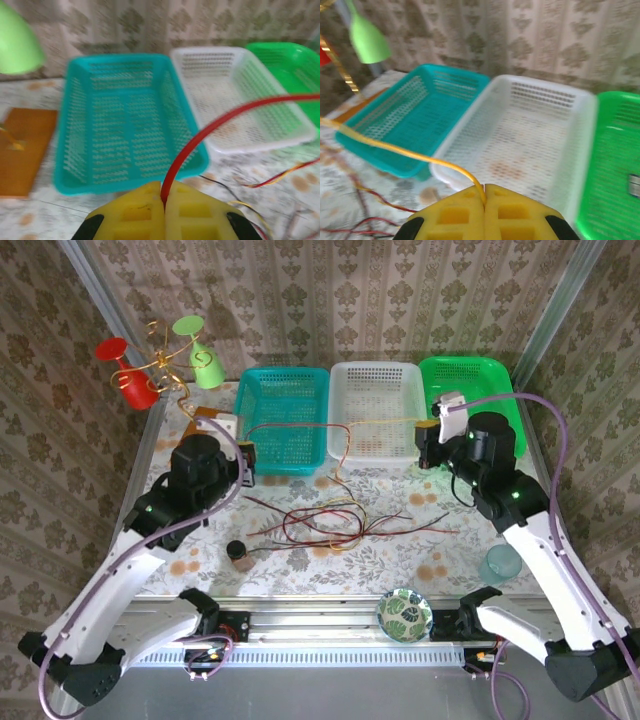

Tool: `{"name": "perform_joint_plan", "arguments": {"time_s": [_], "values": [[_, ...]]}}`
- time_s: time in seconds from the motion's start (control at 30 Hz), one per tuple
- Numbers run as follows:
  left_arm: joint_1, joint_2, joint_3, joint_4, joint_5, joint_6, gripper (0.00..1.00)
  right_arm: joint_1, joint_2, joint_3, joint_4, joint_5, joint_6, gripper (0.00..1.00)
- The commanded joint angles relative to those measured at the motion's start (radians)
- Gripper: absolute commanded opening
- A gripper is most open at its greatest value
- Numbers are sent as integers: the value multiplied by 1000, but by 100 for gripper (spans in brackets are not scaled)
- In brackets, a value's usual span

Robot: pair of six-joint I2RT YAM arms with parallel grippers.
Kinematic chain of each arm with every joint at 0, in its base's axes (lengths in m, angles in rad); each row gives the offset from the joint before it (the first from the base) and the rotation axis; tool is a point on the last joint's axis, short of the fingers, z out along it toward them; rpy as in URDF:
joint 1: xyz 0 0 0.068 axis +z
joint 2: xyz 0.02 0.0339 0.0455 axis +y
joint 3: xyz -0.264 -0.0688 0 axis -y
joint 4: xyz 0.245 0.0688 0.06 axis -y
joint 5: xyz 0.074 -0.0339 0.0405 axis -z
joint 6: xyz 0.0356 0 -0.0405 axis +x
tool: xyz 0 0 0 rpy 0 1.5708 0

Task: Untangle the cables

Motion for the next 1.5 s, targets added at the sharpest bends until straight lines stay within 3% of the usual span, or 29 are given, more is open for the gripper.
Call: {"name": "perform_joint_plan", "arguments": {"time_s": [0.0, 0.13, 0.27, 0.4, 0.5, 0.77, 0.87, 1.13, 1.33, 1.47], "values": [[22, -50, -5, -25, -206, 113, 0, -57, -24, 28, -61, 202, -67, 0], [71, -79, -20, -49, -252, 145, 0, -136, -43, 28, -66, 265, -62, 0], [147, -111, -40, -57, -258, 89, 0, -215, -45, 22, -59, 337, -9, 0], [255, -251, -167, 109, -197, -25, 0, -319, -51, 9, -50, 391, 74, 0], [309, -315, -208, 137, -217, -81, 0, -396, -65, -16, -26, 401, 134, 0], [346, -320, -183, 97, -225, -79, 0, -451, -61, -40, -3, 420, 170, 0], [348, -323, -181, 134, -160, -46, 0, -460, -66, -33, 1, 345, 154, 0], [347, -212, -92, 180, 155, -67, 0, -453, -67, 43, 64, 15, 156, 0], [340, -166, 5, 214, 188, -71, 0, -386, 2, 259, 37, -108, 159, 0], [336, -140, 61, 228, 198, -59, 0, -276, 72, 393, 58, -108, 146, 0]]}}
